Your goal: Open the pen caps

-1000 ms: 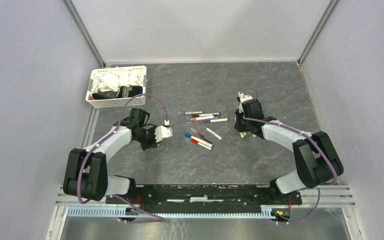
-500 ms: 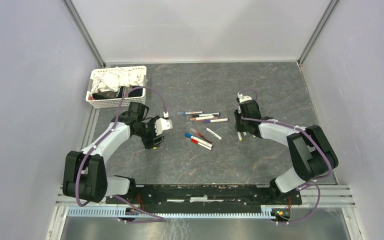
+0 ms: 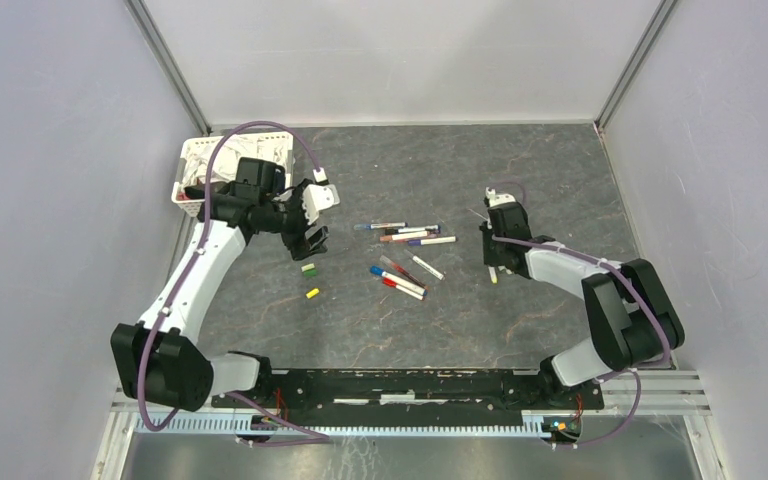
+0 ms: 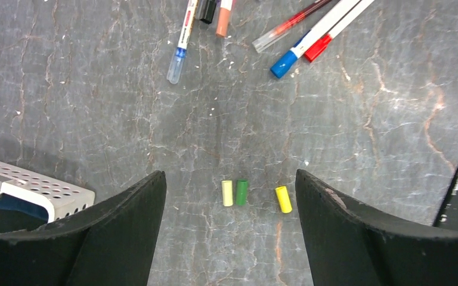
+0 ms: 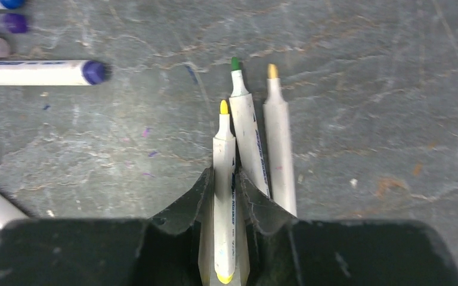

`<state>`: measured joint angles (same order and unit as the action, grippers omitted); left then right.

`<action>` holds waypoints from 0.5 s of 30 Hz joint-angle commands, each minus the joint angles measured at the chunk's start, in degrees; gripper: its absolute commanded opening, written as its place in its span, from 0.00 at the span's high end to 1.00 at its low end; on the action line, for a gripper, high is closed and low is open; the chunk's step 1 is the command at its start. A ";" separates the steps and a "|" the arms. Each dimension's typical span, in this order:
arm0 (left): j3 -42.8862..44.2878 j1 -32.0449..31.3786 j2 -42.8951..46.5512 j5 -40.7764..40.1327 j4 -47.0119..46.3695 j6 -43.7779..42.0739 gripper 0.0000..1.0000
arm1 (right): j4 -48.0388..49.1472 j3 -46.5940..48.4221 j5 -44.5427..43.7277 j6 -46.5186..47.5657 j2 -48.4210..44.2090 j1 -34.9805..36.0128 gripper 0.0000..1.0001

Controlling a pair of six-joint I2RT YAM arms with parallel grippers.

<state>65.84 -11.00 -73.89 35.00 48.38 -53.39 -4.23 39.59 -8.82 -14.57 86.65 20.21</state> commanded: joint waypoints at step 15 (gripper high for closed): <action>6.43 -0.07 3.26 0.57 5.06 7.41 0.00 | -1.82 5.77 1.76 5.38 -8.46 9.38 0.51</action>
<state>68.69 -11.00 -72.38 36.16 53.21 -49.45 -7.38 41.74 -8.86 -11.46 80.55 24.32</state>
